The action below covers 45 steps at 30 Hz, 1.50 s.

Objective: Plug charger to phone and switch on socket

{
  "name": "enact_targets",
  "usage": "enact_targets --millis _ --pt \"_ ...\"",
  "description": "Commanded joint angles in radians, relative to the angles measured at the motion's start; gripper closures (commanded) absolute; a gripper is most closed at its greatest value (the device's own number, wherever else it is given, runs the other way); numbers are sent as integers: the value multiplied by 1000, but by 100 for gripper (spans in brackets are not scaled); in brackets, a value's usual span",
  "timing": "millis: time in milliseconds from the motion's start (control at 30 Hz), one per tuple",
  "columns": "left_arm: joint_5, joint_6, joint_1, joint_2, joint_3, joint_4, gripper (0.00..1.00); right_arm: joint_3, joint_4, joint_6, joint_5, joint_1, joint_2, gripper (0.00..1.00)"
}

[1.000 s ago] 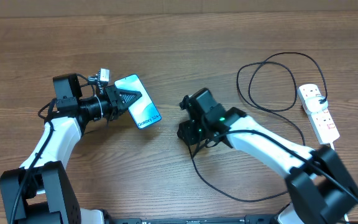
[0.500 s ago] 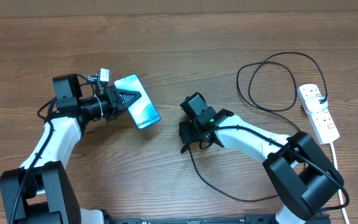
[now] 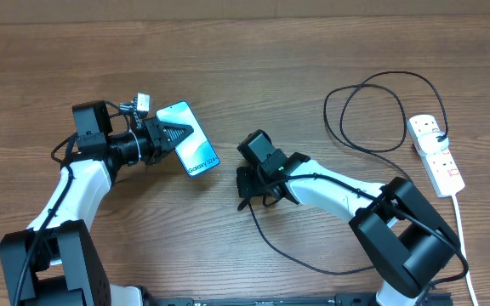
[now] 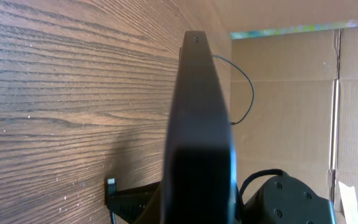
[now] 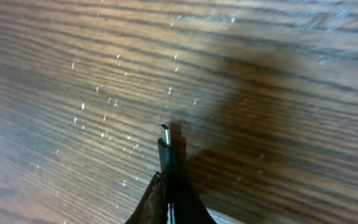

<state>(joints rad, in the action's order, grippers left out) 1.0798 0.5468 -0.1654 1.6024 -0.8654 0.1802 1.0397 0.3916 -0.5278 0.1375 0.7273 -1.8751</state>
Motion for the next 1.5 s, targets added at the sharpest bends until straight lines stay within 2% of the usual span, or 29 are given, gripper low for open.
enact_targets --millis 0,167,233,400,467,600,833,967,1167,1467 --pt "46 -17 0 -3 -22 -4 96 18 46 84 56 -21 -33 96" --pt "78 -17 0 -3 -22 -5 96 110 265 241 56 -101 56 96" --pt "114 -17 0 -3 -22 -15 96 140 355 281 118 -141 113 96" --pt "351 2 2 -3 -22 -210 96 145 456 467 687 -230 250 96" --pt "404 65 3 -3 -22 -311 96 145 482 531 861 -251 284 96" --pt "409 235 3 -3 -22 -501 96 143 476 615 1081 -240 296 96" --pt "326 620 25 -3 -22 -892 96 92 302 585 1082 -184 295 96" --pt "277 748 67 -3 -22 -1043 96 79 163 378 943 -187 295 96" --pt "271 781 103 -3 -22 -1094 96 79 43 295 941 -187 295 96" --pt "353 748 85 -3 -22 -1096 96 79 32 291 948 -246 295 96"
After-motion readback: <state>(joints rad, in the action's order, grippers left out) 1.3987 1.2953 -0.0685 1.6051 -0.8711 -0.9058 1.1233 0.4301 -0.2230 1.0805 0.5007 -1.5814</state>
